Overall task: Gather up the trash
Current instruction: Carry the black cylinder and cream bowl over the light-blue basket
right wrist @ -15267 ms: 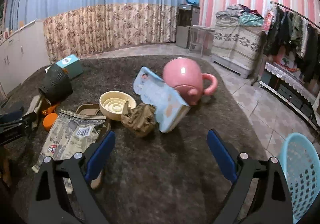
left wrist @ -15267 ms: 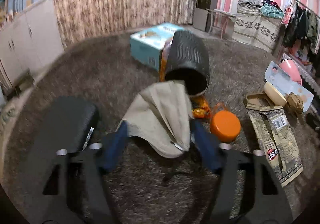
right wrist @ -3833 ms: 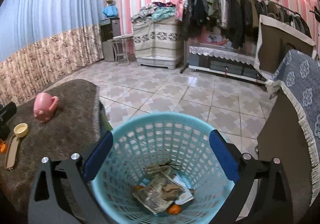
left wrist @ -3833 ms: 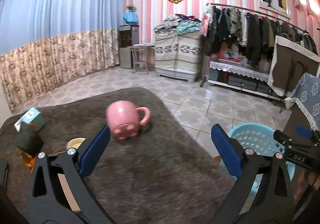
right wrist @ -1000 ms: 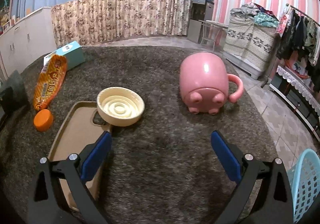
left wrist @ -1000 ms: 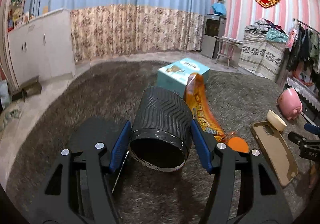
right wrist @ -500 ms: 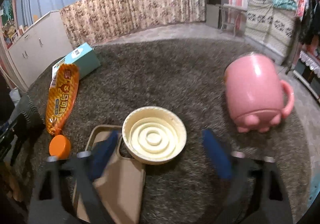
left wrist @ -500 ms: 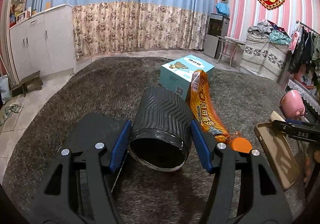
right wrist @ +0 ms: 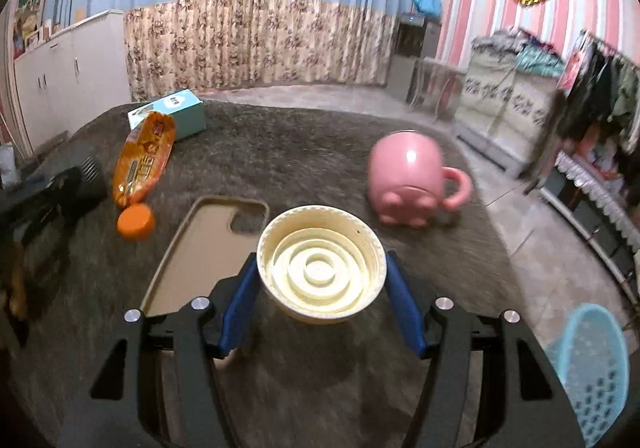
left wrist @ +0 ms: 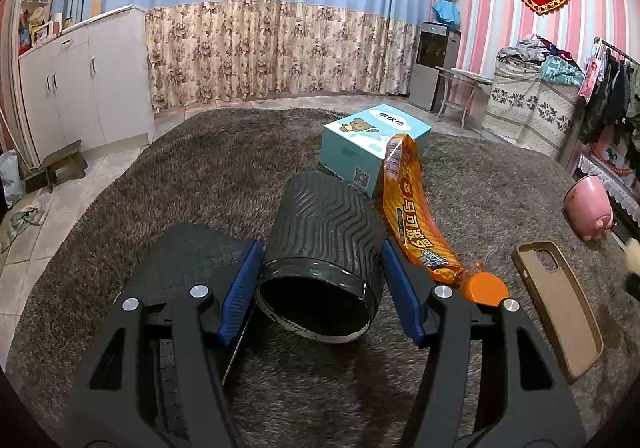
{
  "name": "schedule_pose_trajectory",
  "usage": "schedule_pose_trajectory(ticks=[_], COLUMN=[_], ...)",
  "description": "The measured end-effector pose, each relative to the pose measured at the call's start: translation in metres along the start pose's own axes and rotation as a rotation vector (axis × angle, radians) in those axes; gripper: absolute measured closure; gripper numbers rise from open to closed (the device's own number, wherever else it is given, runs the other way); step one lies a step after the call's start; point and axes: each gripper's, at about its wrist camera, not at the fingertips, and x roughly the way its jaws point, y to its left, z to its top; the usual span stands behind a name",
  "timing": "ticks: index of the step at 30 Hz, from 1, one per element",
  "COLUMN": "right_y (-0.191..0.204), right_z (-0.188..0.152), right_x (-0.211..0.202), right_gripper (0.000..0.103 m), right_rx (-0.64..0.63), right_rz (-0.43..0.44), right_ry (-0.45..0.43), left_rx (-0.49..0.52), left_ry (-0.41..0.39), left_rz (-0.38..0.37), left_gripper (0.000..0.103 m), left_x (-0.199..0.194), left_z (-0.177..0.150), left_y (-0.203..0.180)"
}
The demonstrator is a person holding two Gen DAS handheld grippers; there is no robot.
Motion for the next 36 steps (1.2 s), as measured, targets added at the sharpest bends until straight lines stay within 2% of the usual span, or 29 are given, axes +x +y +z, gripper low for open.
schedule_pose_trajectory(ticks=[5, 10, 14, 17, 24, 29, 36], right_y=[-0.027, -0.043, -0.057, -0.071, -0.115, -0.145, -0.19], right_z=[-0.015, -0.03, -0.044, -0.052, -0.06, -0.068, -0.087], right_x=[-0.033, -0.043, -0.053, -0.059, -0.091, -0.111, -0.131], right_gripper=[0.041, 0.041, 0.041, 0.041, 0.041, 0.041, 0.041], right_rx=[0.034, 0.065, 0.093, 0.129, 0.188, 0.238, 0.295], right_rz=[-0.033, -0.048, -0.06, -0.078, -0.152, -0.196, -0.28], right_ry=[-0.027, -0.021, -0.022, -0.028, -0.086, -0.126, -0.137], left_rx=[0.031, 0.095, 0.13, 0.147, 0.18, 0.227, 0.322], left_ry=[-0.037, -0.072, -0.084, -0.115, -0.199, -0.23, -0.246], left_rz=[0.026, 0.052, 0.011, -0.036, -0.204, -0.339, -0.468], left_gripper=[0.043, 0.043, 0.043, 0.043, 0.043, 0.043, 0.043], left_x=[-0.007, -0.018, -0.039, -0.062, -0.119, -0.148, -0.172], left_z=[-0.001, -0.001, -0.003, -0.005, -0.009, -0.012, -0.03], left_y=[-0.006, -0.018, -0.033, -0.05, -0.108, -0.16, -0.235])
